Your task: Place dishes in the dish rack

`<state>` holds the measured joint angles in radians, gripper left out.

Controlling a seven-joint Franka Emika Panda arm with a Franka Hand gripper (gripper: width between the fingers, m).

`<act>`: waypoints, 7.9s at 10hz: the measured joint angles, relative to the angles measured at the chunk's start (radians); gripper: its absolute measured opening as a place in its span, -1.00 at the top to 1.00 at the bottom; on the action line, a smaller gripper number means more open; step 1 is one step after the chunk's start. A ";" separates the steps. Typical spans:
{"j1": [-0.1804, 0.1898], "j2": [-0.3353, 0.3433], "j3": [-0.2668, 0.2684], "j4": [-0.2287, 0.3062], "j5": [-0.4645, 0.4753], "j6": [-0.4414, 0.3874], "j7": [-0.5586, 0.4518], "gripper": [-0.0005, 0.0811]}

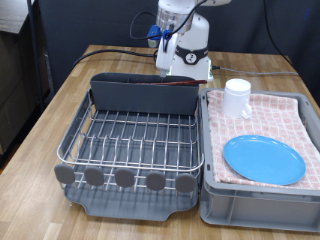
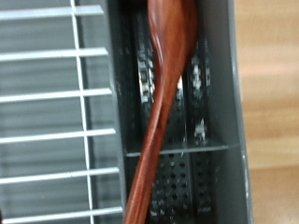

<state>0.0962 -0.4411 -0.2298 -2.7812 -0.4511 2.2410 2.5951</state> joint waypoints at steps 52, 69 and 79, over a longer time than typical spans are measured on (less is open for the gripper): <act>0.277 0.681 0.166 0.378 1.576 0.719 -1.741 -0.98; 0.278 0.704 0.179 0.396 1.663 0.742 -1.804 0.88; 0.499 0.513 -0.190 0.314 0.648 0.575 -0.954 0.92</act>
<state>0.5954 0.0718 -0.4194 -2.4667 0.1972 2.8157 1.6414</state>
